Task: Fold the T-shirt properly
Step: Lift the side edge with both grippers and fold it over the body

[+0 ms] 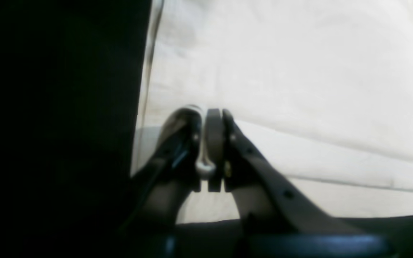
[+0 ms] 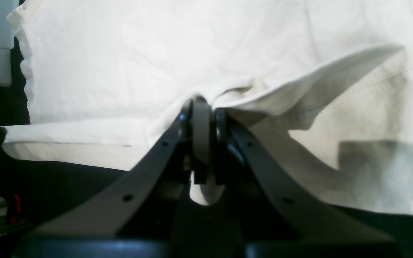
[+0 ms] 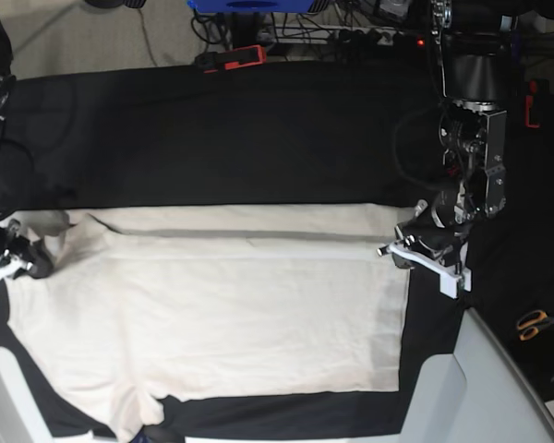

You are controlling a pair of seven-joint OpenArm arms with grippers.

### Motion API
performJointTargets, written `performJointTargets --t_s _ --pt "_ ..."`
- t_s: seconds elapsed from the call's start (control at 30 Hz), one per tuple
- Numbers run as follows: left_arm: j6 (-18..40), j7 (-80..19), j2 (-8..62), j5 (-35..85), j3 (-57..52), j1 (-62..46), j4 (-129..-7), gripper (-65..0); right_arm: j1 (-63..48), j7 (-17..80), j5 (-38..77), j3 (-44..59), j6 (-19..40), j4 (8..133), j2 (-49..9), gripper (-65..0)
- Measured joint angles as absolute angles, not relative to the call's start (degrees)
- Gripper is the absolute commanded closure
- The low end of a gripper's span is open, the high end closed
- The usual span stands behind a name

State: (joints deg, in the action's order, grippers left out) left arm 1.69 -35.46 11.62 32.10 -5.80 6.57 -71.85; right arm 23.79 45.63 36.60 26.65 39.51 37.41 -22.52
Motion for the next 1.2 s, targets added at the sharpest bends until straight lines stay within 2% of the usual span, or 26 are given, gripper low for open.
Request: performJointTargets --t_s 1.07,1.13,1.2 --pt "1.87 -33.21 10.98 30.44 -5.78 10.37 -63.7 0.0 23.92 41.69 36.62 26.65 39.51 37.41 -22.2 -1.7" --pt "1.87 -33.21 10.96 30.41 -5.78 10.41 -63.79 0.0 23.94 41.32 36.6 26.65 39.51 37.41 -21.69 -4.7" --pt "1.89 -33.23 10.98 30.44 -5.78 10.28 -63.96 0.0 23.92 41.32 36.6 26.81 39.51 37.41 -21.1 -12.3"
